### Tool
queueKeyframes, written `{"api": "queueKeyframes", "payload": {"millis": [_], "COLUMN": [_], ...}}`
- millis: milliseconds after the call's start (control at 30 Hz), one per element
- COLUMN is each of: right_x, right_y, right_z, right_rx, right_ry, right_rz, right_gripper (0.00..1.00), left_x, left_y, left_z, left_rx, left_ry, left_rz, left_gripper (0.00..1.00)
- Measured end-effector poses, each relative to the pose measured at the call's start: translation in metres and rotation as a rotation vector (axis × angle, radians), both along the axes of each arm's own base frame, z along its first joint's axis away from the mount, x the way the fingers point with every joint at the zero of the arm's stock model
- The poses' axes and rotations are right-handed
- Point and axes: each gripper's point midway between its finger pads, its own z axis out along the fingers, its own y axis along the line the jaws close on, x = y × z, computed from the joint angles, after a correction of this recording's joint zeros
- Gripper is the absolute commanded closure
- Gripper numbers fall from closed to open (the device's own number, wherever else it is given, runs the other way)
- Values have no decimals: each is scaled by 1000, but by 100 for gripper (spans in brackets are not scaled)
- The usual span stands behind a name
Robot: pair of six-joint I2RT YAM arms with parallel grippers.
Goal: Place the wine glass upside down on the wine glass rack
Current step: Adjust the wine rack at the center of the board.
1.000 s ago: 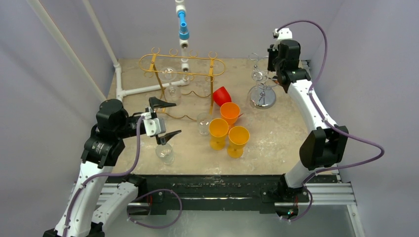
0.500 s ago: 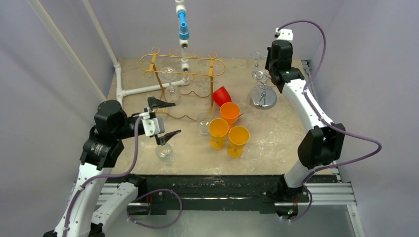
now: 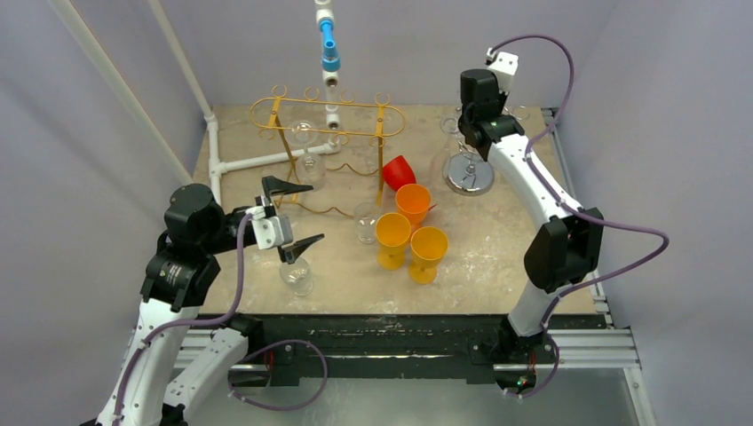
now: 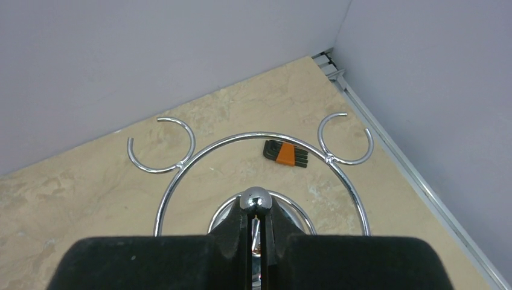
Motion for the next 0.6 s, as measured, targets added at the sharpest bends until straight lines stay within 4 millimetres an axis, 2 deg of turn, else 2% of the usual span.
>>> {"api": "queueKeyframes", "payload": {"millis": [267, 467, 600], "right_x": [4, 5, 6], "right_y": [-13, -15, -15], "right_z": [0, -1, -1], "right_rx": [-38, -22, 0], "right_ry": [-10, -27, -30], "right_rz": [-100, -132, -139], "right_gripper": [100, 98, 54], "left_x": [1, 2, 3], "left_y": [0, 0, 0], "left_z": [-1, -7, -10], "left_rx": [1, 5, 9], "left_ry": [2, 17, 23], "left_rz": [1, 2, 4], "left_gripper": [8, 8, 7]}}
